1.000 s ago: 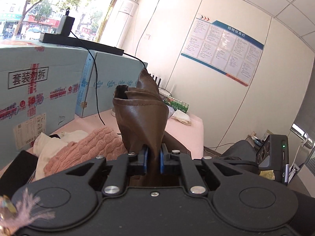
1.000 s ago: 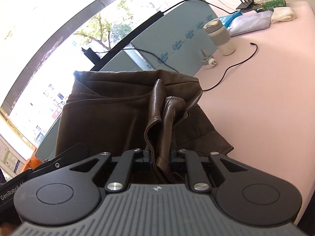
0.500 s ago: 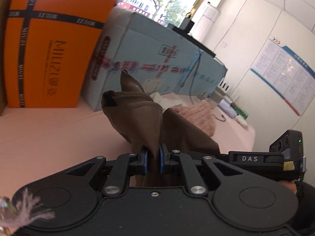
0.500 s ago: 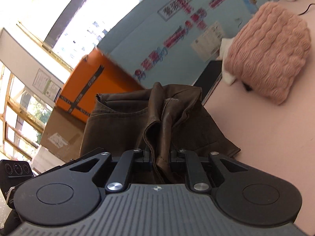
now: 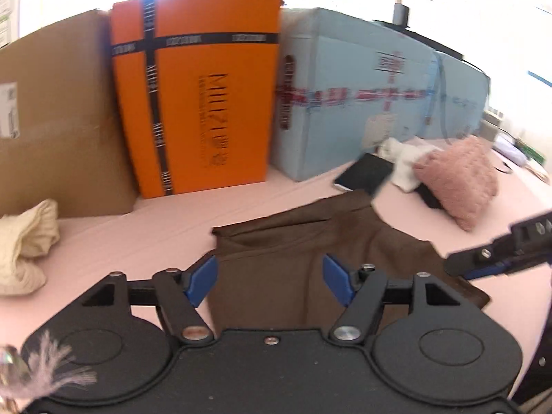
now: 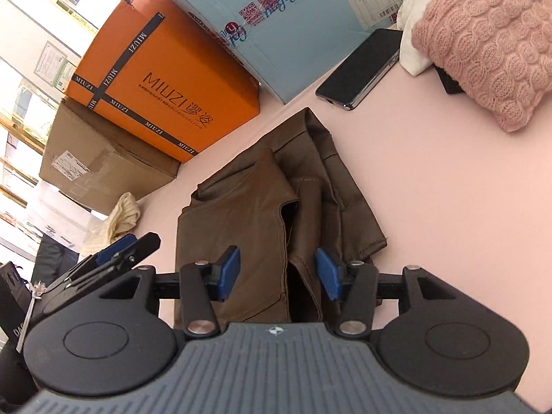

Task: Fold clothes
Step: 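Lift the brown garment with both grippers and lay it open on the table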

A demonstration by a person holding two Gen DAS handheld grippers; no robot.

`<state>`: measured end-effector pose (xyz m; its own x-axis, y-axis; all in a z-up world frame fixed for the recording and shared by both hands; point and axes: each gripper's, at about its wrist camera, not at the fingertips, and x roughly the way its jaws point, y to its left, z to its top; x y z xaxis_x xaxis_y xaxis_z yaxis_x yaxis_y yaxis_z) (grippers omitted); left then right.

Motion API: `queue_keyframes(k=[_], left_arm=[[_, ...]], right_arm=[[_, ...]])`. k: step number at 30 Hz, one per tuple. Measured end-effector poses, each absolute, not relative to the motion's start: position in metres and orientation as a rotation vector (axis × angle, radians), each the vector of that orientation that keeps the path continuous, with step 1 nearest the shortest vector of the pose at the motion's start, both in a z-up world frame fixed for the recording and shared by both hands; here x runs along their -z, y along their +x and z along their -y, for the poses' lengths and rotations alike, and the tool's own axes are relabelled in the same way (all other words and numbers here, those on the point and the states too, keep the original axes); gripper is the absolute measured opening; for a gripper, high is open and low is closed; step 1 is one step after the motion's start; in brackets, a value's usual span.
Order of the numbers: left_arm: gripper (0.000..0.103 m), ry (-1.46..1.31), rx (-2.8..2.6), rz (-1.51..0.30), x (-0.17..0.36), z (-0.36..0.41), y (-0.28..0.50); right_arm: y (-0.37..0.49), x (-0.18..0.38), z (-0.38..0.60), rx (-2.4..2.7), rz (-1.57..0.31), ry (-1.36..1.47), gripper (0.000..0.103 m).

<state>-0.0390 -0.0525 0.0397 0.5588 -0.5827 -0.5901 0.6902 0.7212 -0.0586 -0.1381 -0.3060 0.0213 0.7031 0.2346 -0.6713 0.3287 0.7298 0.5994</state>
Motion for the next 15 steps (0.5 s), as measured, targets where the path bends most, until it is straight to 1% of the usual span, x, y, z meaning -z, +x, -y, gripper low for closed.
queue_keyframes(k=[1, 2, 5, 9, 11, 13, 15], left_arm=[[0.076, 0.207, 0.819, -0.626, -0.04, 0.059, -0.046], [0.077, 0.224, 0.886, -0.637, -0.038, 0.066, -0.052], [0.078, 0.294, 1.034, -0.666, -0.03, 0.089, -0.069], [0.08, 0.414, 1.134, -0.701, -0.011, 0.123, -0.088], [0.081, 0.485, 1.126, -0.691, -0.001, 0.137, -0.095], [0.08, 0.578, 1.063, -0.647, 0.006, 0.149, -0.103], [0.08, 0.608, 1.012, -0.607, 0.005, 0.151, -0.105]], right_arm=[[-0.14, -0.023, 0.309, 0.044, -0.809, 0.78, 0.048], [-0.141, -0.024, 0.31, 0.029, -0.818, 0.789, 0.048], [-0.141, -0.026, 0.313, -0.038, -0.839, 0.838, 0.05], [-0.134, -0.028, 0.31, -0.153, -0.813, 0.892, 0.05], [-0.126, -0.027, 0.306, -0.193, -0.81, 0.936, 0.05], [-0.121, -0.032, 0.304, -0.211, -0.79, 0.922, 0.05], [-0.121, -0.038, 0.308, -0.183, -0.761, 0.896, 0.051]])
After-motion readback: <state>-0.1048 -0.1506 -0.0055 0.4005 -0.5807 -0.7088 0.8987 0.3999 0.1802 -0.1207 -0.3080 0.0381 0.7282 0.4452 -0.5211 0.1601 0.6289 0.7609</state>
